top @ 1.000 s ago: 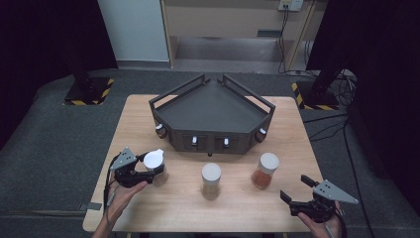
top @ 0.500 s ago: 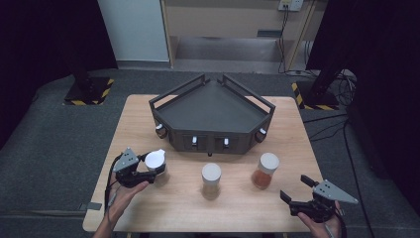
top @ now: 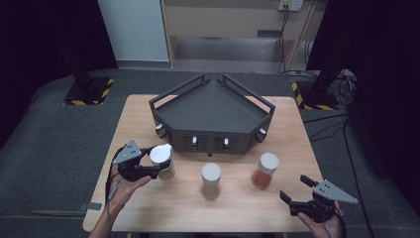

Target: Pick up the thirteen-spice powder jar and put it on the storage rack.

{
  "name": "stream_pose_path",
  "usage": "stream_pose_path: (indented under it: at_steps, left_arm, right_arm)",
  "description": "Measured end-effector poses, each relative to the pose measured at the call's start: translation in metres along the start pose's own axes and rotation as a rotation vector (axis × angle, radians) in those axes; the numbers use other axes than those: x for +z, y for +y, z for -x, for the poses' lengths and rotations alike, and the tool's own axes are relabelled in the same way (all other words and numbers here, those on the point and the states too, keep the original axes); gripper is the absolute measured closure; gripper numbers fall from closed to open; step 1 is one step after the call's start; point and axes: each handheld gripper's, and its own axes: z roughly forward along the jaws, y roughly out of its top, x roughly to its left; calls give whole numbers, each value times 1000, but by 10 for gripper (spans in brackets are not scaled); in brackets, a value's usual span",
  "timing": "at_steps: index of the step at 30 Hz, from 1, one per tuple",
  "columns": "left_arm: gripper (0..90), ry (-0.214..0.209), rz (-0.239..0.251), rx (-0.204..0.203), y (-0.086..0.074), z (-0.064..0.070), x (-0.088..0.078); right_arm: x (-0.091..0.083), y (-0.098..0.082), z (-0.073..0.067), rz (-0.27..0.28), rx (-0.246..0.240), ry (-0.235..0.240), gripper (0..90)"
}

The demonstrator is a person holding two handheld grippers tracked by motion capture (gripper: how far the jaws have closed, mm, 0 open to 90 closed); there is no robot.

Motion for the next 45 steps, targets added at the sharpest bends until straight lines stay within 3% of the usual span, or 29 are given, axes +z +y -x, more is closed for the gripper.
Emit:
stream_pose_path:
  at_steps: [11,19,32,45]
  left_arm:
    - [297,-18,14,-3,38,-3,3]
    - [298,1,10,17,71,-1,4]
    - [298,43,40,1,116,-5,8]
    - [299,110,54,-15,148,-14,34]
  right_arm:
    - [0,0,0,1,1,2,31]
    - [0,0,1,1,5,5,31]
    - [0,-1,2,2,10,7,32]
    - [0,-1,2,5,9,10,33]
